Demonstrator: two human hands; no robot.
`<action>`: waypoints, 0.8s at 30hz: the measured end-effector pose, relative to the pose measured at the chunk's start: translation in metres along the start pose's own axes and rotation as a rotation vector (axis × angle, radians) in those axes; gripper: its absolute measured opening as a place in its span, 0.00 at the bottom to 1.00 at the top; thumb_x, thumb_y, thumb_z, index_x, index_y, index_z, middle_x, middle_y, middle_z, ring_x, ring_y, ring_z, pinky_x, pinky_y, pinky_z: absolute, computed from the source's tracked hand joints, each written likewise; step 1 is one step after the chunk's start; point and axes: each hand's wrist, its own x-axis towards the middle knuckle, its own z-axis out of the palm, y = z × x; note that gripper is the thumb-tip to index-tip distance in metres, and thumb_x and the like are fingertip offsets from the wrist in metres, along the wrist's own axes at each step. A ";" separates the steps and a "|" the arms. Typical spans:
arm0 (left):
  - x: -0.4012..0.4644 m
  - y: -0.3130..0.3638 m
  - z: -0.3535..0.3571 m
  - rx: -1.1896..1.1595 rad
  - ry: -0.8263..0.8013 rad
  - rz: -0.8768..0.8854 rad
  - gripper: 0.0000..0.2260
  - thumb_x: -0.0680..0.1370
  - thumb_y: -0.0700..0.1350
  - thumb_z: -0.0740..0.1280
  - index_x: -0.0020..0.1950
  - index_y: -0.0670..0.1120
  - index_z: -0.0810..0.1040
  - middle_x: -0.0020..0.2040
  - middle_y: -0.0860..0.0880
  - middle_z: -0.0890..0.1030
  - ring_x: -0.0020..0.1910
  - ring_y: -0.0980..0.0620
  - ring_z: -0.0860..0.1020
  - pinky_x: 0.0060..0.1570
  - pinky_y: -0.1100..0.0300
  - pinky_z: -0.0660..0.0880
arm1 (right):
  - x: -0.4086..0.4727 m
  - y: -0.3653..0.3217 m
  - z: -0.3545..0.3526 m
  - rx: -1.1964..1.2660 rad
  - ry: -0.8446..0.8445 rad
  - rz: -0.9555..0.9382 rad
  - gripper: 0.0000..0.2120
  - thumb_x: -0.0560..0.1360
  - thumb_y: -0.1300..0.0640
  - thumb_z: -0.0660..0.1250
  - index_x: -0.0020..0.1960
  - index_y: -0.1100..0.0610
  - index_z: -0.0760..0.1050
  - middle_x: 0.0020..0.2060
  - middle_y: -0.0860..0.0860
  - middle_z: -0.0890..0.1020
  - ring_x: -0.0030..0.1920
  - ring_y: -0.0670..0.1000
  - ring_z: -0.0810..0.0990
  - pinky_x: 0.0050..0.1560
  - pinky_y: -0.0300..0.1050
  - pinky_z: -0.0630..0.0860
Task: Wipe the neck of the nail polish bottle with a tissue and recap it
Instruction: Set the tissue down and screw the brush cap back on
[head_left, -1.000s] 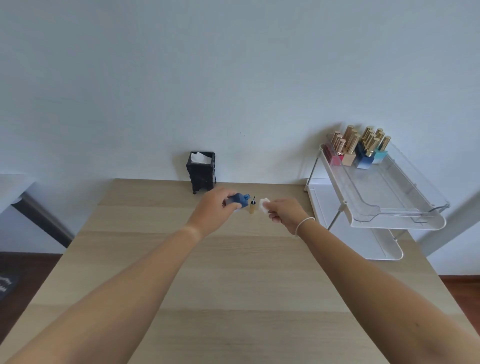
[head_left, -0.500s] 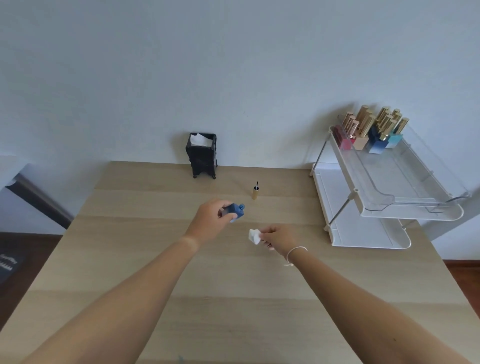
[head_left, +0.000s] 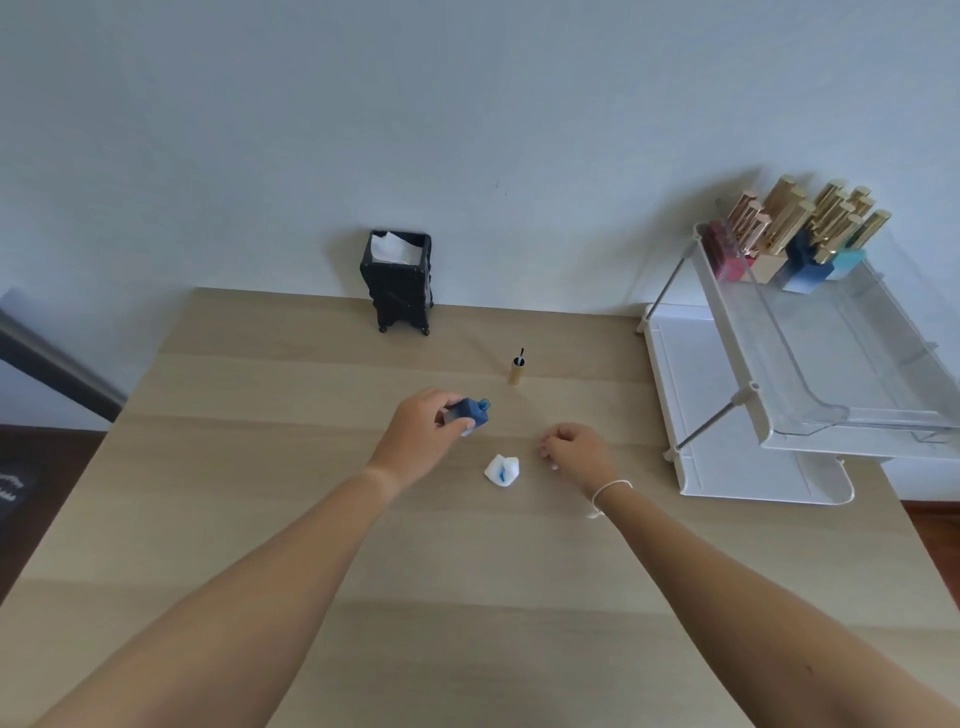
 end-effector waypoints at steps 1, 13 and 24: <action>0.003 0.000 0.001 -0.005 0.000 -0.005 0.11 0.73 0.42 0.68 0.55 0.43 0.79 0.49 0.48 0.79 0.48 0.49 0.77 0.51 0.57 0.74 | 0.005 -0.004 -0.003 0.007 0.029 -0.014 0.11 0.69 0.64 0.59 0.34 0.53 0.76 0.34 0.53 0.79 0.38 0.53 0.74 0.43 0.44 0.72; 0.028 -0.011 0.011 -0.010 0.000 -0.038 0.13 0.73 0.42 0.68 0.57 0.43 0.78 0.49 0.50 0.77 0.48 0.50 0.77 0.50 0.59 0.74 | 0.062 -0.031 0.016 -0.061 0.111 -0.147 0.24 0.70 0.51 0.70 0.63 0.53 0.70 0.48 0.50 0.74 0.47 0.47 0.73 0.48 0.39 0.68; 0.036 -0.015 0.016 -0.001 -0.014 -0.043 0.14 0.74 0.43 0.68 0.59 0.44 0.77 0.53 0.48 0.78 0.50 0.51 0.77 0.50 0.61 0.74 | 0.077 -0.034 0.026 -0.066 0.178 -0.196 0.11 0.72 0.54 0.67 0.53 0.56 0.77 0.49 0.54 0.77 0.45 0.49 0.73 0.48 0.44 0.71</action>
